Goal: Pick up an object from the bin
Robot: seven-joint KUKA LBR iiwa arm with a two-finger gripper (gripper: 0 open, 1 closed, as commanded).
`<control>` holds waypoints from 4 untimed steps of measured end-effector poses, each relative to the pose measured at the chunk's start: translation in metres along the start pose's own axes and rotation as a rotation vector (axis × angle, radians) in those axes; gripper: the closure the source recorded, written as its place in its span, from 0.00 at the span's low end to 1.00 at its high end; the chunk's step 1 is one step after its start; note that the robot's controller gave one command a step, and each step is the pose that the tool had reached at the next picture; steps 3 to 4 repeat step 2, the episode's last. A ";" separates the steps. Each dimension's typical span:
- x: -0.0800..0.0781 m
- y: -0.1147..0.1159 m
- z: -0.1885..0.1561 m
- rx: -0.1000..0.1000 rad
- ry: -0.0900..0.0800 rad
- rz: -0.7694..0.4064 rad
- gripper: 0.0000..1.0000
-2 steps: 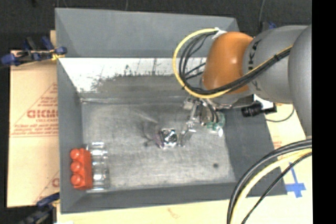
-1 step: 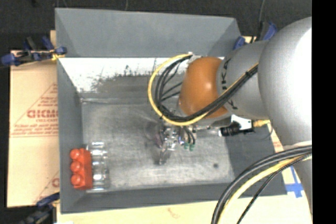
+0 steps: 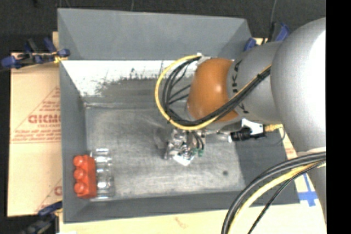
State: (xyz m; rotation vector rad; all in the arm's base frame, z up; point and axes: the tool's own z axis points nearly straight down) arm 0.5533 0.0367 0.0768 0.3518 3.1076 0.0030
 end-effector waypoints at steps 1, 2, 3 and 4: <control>-0.004 0.005 -0.113 -0.001 0.003 0.009 1.00; -0.004 0.022 -0.137 0.001 0.007 -0.214 1.00; -0.004 0.022 -0.137 0.001 0.007 -0.214 1.00; -0.004 0.022 -0.137 0.001 0.007 -0.214 1.00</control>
Offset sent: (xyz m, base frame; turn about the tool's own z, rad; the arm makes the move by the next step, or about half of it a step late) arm 0.0001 0.0041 0.1074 0.0133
